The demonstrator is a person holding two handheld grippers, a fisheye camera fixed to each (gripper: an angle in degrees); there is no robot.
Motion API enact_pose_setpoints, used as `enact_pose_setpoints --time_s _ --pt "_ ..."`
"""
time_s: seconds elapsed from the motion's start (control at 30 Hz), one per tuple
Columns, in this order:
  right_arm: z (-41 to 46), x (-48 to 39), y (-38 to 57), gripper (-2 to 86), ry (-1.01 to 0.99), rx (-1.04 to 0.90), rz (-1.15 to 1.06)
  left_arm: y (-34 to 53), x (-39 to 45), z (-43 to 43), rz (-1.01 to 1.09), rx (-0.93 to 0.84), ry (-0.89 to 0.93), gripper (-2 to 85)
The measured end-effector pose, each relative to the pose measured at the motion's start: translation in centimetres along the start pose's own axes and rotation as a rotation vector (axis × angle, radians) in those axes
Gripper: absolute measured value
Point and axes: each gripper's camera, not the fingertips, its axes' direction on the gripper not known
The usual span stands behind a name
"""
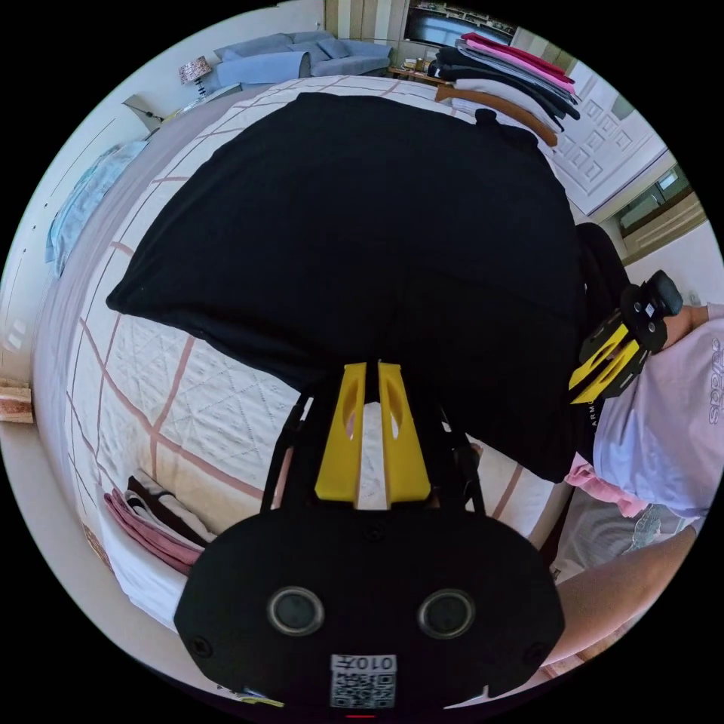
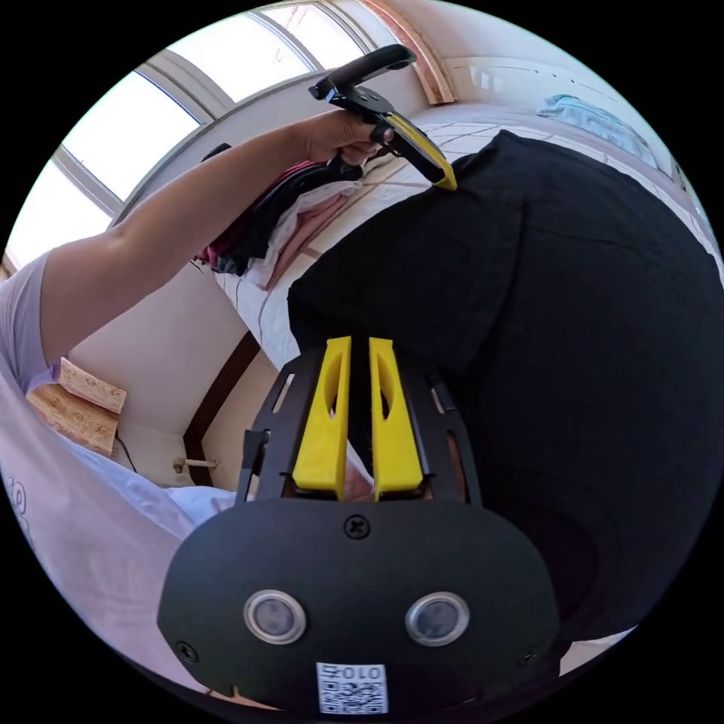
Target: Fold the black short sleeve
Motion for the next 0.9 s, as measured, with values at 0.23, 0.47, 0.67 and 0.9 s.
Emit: enact_pose_setpoints --time_s 0.23,0.47,0.67,0.9 --pt "-14.8 3.6 10.5 6.1 0.155 0.315 0.102 1.8 0.4 -5.7 -0.232 0.191 -0.121 -0.1" --pt "-32.0 15.2 27.3 7.5 0.532 0.632 0.686 0.6 0.0 3.4 -0.346 0.152 0.127 0.0" --pt "-36.1 23.5 33.6 8.9 0.518 0.659 0.956 -1.2 1.6 -2.1 -0.532 0.472 -0.06 0.9" --pt "-37.8 27.4 35.5 10.9 0.545 0.745 1.055 -22.6 5.6 -1.2 -0.045 0.541 0.169 8.2"
